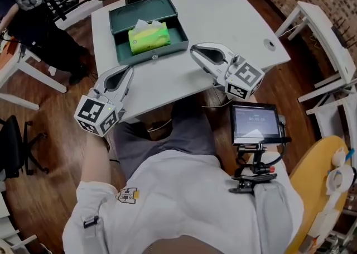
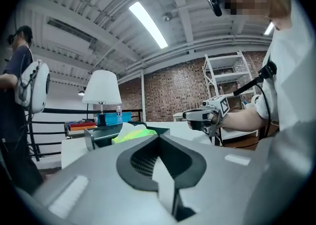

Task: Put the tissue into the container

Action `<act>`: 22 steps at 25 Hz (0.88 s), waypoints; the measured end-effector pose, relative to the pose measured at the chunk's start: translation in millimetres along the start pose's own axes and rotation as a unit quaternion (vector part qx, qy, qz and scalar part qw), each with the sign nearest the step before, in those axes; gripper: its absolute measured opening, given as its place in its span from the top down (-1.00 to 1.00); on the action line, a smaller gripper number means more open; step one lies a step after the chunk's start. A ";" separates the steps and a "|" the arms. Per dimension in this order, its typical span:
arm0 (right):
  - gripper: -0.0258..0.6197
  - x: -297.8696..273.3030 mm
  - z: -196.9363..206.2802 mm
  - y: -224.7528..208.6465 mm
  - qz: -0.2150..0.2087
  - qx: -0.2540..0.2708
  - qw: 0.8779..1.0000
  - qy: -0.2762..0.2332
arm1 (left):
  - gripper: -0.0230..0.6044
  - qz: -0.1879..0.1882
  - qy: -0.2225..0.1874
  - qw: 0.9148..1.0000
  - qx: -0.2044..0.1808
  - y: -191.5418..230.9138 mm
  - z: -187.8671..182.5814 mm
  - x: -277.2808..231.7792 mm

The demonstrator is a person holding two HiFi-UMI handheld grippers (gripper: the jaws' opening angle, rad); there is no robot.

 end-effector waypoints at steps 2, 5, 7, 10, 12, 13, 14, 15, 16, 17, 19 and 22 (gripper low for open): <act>0.87 -0.6 8.6 -2.1 0.007 -0.009 1.000 0.006 | 0.93 0.003 0.006 1.000 0.013 0.2 4.7 -3.0; 0.91 -0.9 13.4 -2.1 0.007 -0.023 1.000 0.005 | 0.93 0.002 0.011 1.000 0.028 3.3 6.3 -4.2; 0.92 -1.2 13.1 -1.7 0.006 -0.026 1.000 0.005 | 0.93 0.002 0.017 0.999 0.041 6.7 8.4 -5.5; 0.92 -2.5 13.4 -1.3 0.004 -0.028 1.000 0.009 | 0.93 0.002 0.030 0.997 0.067 11.6 13.0 -7.2; 0.92 -2.5 13.7 -1.4 0.003 -0.027 1.000 0.009 | 0.93 0.003 0.032 0.997 0.071 12.3 13.7 -7.7; 0.92 -2.4 13.9 -1.7 0.004 -0.028 1.000 0.010 | 0.93 0.003 0.032 0.997 0.071 12.1 13.4 -8.0; 0.92 -2.3 13.9 -1.8 0.004 -0.029 0.999 0.012 | 0.93 0.004 0.032 0.997 0.071 11.9 13.1 -7.9; 0.92 -2.7 13.7 -1.7 0.005 -0.031 0.999 0.013 | 0.93 0.003 0.032 0.997 0.071 11.8 12.7 -7.5; 0.92 -3.3 13.4 -1.5 0.004 -0.032 0.999 0.012 | 0.93 0.003 0.032 0.997 0.071 11.9 12.3 -6.9; 0.92 -3.8 13.3 -1.3 0.003 -0.032 0.999 0.012 | 0.93 0.002 0.032 0.997 0.071 11.9 12.1 -6.7; 0.92 -3.4 13.6 -1.6 0.002 -0.031 0.999 0.011 | 0.93 0.001 0.031 0.997 0.070 11.6 12.0 -7.3; 0.92 -2.3 13.7 -1.9 0.003 -0.031 0.999 0.012 | 0.93 0.002 0.031 0.997 0.070 10.9 12.0 -8.2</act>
Point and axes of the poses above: the fingertips, and each gripper's own axes: x backward along the fingers, y to its left, z out of its underside, the point moved 6 cm from there along x, backward along the fingers, and after that the axes turned 2 degrees about z, right-handed, at the moved point
